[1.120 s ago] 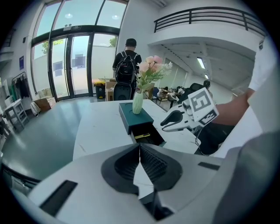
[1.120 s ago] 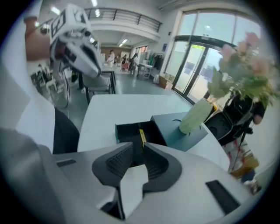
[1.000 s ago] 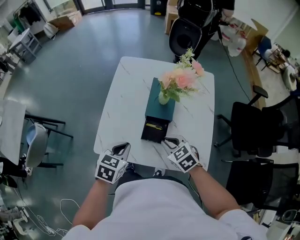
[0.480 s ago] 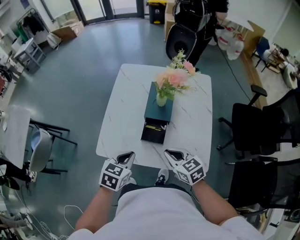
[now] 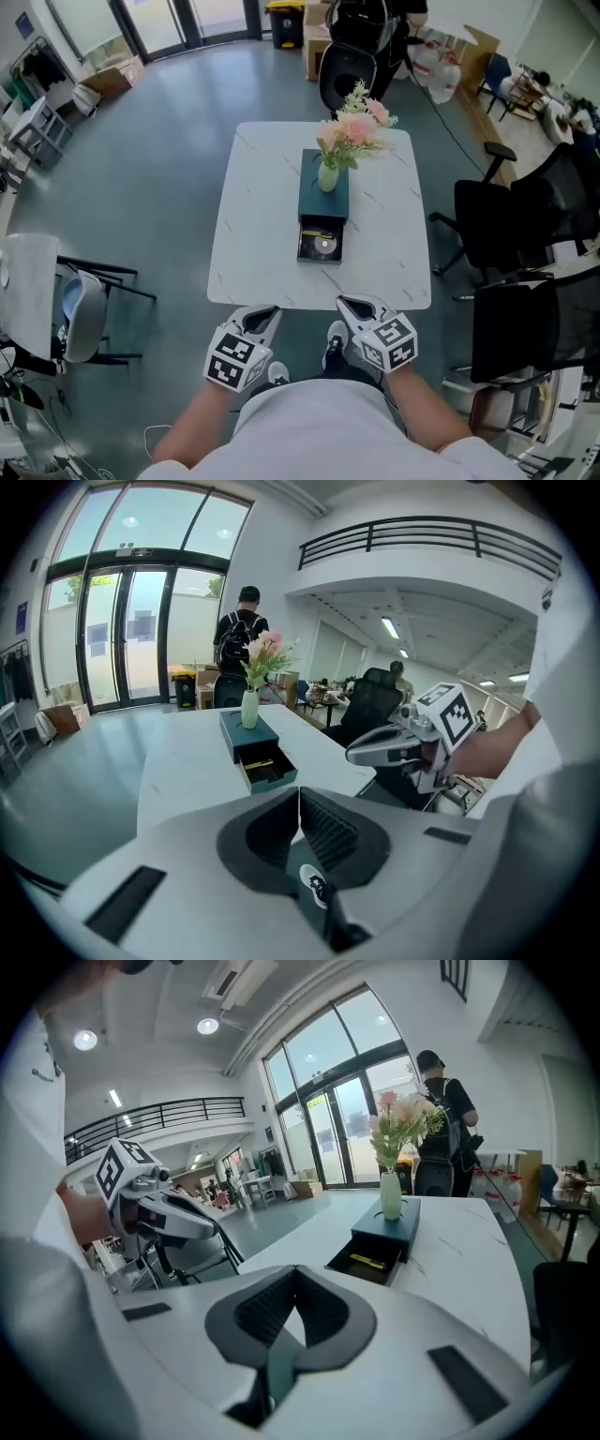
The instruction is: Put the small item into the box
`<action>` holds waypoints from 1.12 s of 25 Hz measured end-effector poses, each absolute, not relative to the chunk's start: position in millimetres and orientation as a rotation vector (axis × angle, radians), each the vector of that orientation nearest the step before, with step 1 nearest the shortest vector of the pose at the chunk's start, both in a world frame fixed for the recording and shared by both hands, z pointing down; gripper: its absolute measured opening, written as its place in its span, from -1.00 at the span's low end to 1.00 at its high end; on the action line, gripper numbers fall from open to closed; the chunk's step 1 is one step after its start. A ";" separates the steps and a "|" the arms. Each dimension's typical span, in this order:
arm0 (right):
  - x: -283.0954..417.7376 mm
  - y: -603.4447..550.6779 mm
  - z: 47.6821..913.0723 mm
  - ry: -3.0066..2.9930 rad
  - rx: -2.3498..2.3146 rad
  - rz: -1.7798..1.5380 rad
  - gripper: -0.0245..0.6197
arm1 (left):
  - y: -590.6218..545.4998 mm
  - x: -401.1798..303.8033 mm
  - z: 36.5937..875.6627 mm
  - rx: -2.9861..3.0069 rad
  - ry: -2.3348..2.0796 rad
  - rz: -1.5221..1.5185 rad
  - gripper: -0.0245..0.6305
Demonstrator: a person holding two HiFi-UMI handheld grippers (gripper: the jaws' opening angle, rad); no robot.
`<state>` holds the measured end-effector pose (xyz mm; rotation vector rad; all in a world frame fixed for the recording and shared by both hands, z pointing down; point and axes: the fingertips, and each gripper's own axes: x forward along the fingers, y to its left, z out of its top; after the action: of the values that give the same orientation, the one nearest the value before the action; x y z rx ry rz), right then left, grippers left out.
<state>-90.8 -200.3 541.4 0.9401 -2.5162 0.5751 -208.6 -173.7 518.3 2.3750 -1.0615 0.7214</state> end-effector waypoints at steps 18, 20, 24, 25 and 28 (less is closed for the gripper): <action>-121.5 -62.5 515.1 -2.461 1.189 0.601 -0.88 | -75.9 -245.1 497.3 2.531 -0.930 0.650 -0.87; -118.9 -61.0 511.2 -2.470 1.181 0.594 -0.88 | -74.5 -241.9 492.7 2.533 -0.946 0.641 -0.87; -106.8 -56.8 504.9 -2.484 1.150 0.578 -0.88 | -73.1 -229.4 488.9 2.512 -0.982 0.630 -0.87; -102.9 -55.0 504.1 -2.487 1.140 0.575 -0.88 | -72.1 -225.1 488.5 2.511 -0.987 0.629 -0.87; -90.4 -52.7 506.3 -2.492 1.115 0.570 -0.88 | -70.5 -212.8 489.3 2.508 -1.010 0.629 -0.87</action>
<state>-90.4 -52.7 506.3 1.1153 -2.4920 0.5702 -212.8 -70.5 489.3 2.5080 -1.0098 0.6289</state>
